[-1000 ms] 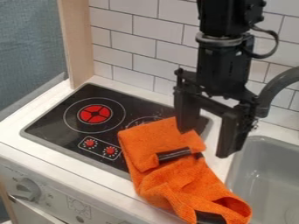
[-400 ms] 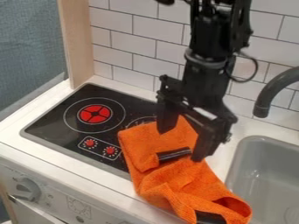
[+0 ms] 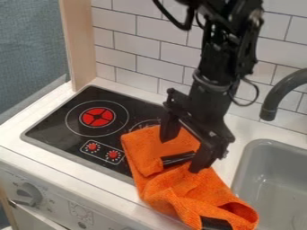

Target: Unfold the cloth from top right to bottom left

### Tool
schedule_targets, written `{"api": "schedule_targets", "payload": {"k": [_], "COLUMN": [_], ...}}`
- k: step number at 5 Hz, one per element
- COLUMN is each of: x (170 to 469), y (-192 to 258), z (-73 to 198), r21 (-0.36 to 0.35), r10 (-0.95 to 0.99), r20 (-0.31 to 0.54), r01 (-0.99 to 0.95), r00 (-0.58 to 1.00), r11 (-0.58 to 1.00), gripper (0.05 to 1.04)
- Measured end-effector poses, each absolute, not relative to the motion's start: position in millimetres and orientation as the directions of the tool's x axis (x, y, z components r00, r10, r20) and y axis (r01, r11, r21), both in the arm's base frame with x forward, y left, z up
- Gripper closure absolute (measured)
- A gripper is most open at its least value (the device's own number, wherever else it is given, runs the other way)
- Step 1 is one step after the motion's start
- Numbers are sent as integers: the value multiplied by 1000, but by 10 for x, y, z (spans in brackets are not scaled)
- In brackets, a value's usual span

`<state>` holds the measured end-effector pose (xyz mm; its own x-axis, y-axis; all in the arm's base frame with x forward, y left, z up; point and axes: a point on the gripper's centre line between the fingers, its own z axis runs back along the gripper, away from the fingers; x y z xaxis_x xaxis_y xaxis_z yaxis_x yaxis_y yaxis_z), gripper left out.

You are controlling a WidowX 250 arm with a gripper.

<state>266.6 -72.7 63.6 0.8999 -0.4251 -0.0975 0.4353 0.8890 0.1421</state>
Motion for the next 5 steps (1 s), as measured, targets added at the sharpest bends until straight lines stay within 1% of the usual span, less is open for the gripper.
{"api": "schedule_targets", "payload": {"k": [1,2,4,5], "x": [2750,2835,2968,2971], "y": [-771,-789,-644,-668], "z": [557,523,400,334], "r21": [132,140,145,130], "r10": [-448,-455,-416,-419], "r20": [-76,-76,-82,-85], "r01": [454,461,424,427], "r00": [891,887,906,904], "r11": [881,876,894,895], "gripper": [85,85,85,124]}}
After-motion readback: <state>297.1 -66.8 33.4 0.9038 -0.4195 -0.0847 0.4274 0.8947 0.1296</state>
